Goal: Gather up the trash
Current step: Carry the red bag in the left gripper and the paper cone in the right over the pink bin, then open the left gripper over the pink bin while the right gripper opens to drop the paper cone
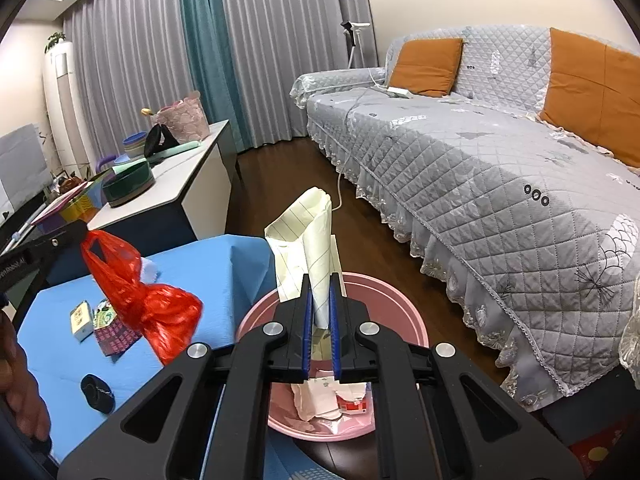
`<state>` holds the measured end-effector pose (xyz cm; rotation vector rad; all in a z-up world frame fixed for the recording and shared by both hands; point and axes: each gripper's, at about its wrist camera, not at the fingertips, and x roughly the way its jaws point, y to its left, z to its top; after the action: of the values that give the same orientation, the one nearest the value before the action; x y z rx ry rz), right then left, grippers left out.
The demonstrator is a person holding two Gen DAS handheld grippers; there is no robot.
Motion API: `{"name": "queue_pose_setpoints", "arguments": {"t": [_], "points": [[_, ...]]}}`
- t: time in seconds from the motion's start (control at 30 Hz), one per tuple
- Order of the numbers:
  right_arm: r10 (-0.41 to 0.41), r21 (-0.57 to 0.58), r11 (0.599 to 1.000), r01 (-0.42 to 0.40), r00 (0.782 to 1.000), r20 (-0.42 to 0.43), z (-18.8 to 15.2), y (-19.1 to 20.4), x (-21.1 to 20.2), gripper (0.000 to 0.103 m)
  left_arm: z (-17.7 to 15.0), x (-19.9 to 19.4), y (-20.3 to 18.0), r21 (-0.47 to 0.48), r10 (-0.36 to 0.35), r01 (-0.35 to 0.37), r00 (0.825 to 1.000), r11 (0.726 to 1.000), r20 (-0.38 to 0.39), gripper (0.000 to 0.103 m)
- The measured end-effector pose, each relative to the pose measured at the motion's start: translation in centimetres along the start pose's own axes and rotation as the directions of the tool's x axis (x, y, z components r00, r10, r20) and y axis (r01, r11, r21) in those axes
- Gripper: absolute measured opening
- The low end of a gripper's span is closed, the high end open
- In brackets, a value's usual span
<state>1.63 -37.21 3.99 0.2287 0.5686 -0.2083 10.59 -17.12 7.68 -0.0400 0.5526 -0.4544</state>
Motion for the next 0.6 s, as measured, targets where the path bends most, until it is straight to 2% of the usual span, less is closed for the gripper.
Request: {"name": "queue_pose_setpoints", "arguments": {"t": [0.33, 0.6], "points": [[0.000, 0.036, 0.999, 0.000, 1.000, -0.016, 0.3, -0.8, 1.9, 0.008, 0.3, 3.5, -4.2, 0.083, -0.036, 0.040, 0.999, 0.996, -0.041, 0.000], [-0.005, 0.073, 0.997, 0.009, 0.999, -0.047, 0.4, -2.0, 3.6, 0.008, 0.0, 6.3, -5.8, 0.112, -0.048, 0.059, 0.994, 0.992, -0.093, 0.000]]}}
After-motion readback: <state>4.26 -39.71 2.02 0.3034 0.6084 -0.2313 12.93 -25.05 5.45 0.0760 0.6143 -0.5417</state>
